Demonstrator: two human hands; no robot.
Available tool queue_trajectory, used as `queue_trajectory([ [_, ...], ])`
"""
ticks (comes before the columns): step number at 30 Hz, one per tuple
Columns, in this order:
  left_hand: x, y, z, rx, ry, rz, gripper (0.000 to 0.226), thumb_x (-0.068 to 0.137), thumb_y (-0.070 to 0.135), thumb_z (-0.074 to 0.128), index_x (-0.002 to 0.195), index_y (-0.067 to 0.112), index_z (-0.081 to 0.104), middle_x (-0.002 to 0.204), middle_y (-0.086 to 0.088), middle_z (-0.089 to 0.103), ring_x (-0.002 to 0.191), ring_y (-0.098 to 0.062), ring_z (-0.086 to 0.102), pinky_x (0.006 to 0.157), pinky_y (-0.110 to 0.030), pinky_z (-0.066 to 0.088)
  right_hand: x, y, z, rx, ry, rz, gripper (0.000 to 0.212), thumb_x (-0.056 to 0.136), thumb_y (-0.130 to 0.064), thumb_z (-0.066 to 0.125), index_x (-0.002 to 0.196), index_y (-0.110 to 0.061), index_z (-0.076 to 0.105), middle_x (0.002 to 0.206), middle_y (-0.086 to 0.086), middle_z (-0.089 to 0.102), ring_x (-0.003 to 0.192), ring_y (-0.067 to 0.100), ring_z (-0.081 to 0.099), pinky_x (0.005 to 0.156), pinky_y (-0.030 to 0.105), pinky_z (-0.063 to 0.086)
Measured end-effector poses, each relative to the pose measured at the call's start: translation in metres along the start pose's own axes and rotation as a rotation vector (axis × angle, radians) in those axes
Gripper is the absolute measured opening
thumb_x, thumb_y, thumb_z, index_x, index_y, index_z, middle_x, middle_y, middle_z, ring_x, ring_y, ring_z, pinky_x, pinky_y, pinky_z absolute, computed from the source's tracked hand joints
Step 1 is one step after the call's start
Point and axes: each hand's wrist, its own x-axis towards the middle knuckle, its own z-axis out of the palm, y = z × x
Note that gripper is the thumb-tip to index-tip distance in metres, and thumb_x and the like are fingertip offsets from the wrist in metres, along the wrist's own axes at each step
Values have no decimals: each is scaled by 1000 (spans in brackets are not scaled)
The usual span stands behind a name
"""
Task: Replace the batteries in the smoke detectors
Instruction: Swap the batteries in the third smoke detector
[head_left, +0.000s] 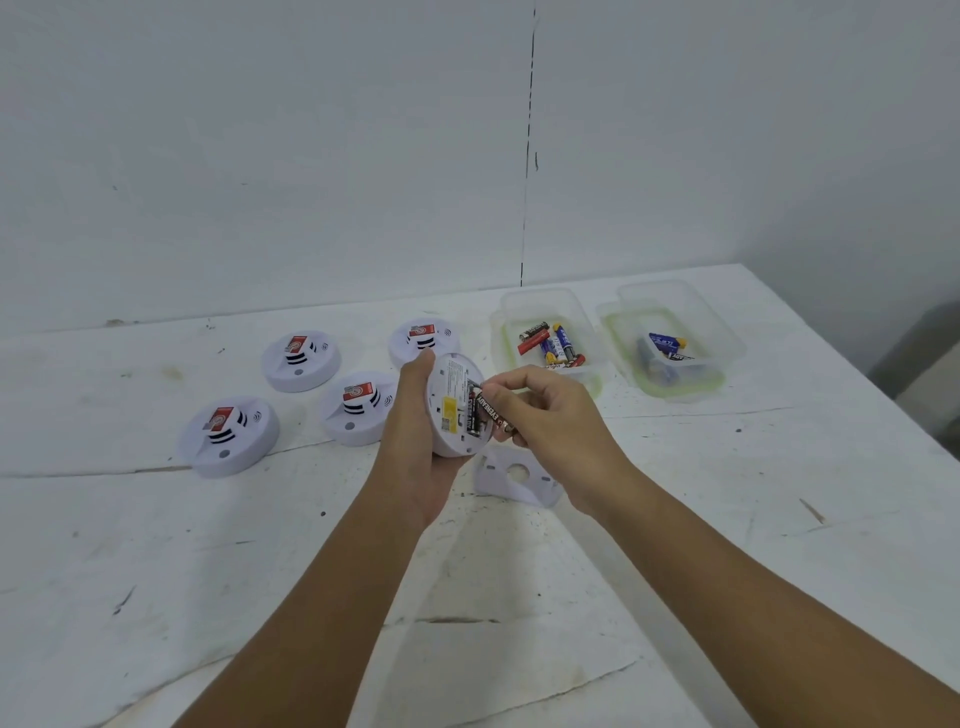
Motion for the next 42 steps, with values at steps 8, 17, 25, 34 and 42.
queue_trajectory([
  [8,-7,6,1,-66,-7,0,51,100,54,54,133,17,67,107,-12,71,101,-28,68,84,-41,54,-1,10,23,-156,80,-162,5,96,-34,73,91,-32,73,81,-6,72,70,18,73,59,26,53],
  [17,-6,14,-4,-148,51,-4,47,97,53,59,122,15,71,97,-10,69,93,-24,65,84,-39,55,-3,22,17,-471,-42,-475,32,96,-33,75,126,-22,76,107,-9,70,96,-1,64,85,10,48],
  [25,-9,18,-3,-166,-24,-19,55,95,53,60,132,13,68,109,-16,72,97,-32,75,82,-37,56,8,18,11,-461,-29,-516,40,93,-30,77,132,-21,72,103,-9,63,94,-6,59,84,7,43],
  [34,-10,22,0,-143,-24,-16,57,95,56,59,134,14,68,114,-15,69,102,-26,65,85,-36,54,7,26,12,-404,22,-668,34,94,-23,77,127,-23,75,107,-5,64,95,4,65,89,16,51],
  [42,-7,22,2,-149,7,5,56,95,55,60,133,14,69,114,-14,69,101,-27,63,83,-38,53,13,26,-2,-399,-54,-637,37,93,-22,78,129,-22,74,108,-12,69,104,2,66,92,16,51],
])
